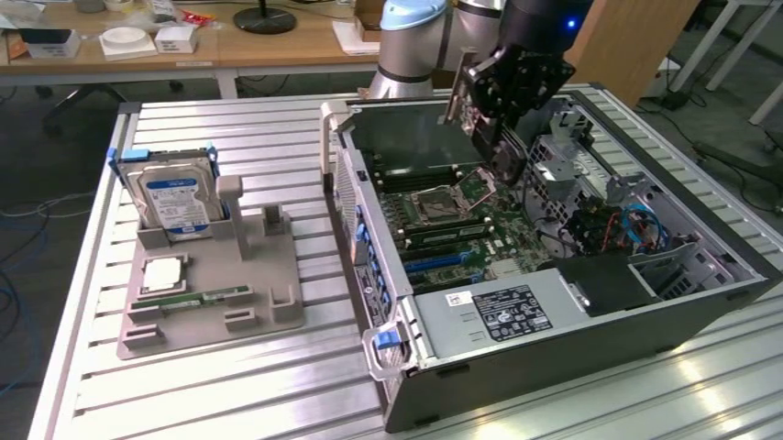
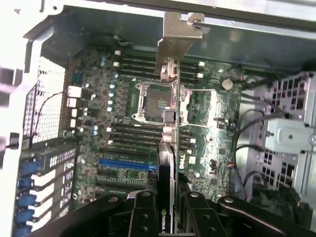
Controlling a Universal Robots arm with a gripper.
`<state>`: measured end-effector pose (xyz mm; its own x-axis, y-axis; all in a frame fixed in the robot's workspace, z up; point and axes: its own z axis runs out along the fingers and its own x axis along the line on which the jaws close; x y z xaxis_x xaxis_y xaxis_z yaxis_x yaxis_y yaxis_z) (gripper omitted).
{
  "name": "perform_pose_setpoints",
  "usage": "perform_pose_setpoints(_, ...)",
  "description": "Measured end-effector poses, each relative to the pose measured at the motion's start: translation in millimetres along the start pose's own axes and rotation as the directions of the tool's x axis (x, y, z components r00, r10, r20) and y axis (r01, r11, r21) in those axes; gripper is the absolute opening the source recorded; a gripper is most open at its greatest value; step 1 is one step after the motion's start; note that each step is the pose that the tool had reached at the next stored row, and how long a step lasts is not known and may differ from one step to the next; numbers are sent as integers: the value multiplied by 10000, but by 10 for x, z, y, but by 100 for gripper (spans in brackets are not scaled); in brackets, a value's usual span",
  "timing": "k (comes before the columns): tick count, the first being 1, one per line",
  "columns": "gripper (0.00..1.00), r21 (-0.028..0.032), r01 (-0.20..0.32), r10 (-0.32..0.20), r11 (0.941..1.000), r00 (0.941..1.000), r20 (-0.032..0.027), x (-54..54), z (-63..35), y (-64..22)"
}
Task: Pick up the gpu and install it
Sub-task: 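Insert the gpu into the slot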
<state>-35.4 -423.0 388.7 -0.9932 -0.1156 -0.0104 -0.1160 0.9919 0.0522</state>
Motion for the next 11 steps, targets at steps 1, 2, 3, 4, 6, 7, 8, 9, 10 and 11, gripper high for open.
perform_pose_setpoints(1,26,-6,167,-167,9999,9999,-9,0,0,0)
perform_pose_setpoints(2,26,-12,328,-328,9995,9995,-16,0,1,0)
perform_pose_setpoints(3,26,-16,506,-506,9987,9987,-25,0,2,0)
perform_pose_setpoints(4,26,-20,703,-703,9975,9975,-34,0,3,0)
perform_pose_setpoints(6,26,-29,1059,-1060,9944,9944,-53,0,5,0)
perform_pose_setpoints(7,26,-33,1220,-1220,9925,9925,-61,0,6,0)
perform_pose_setpoints(8,26,-37,1376,-1376,9905,9905,-68,0,6,0)
perform_pose_setpoints(9,26,-41,1530,-1531,9882,9882,-75,0,7,0)
perform_pose_setpoints(10,26,-45,1689,-1689,9856,9856,-84,0,8,0)
perform_pose_setpoints(11,26,-50,1874,-1875,9823,9822,-92,0,9,-1)
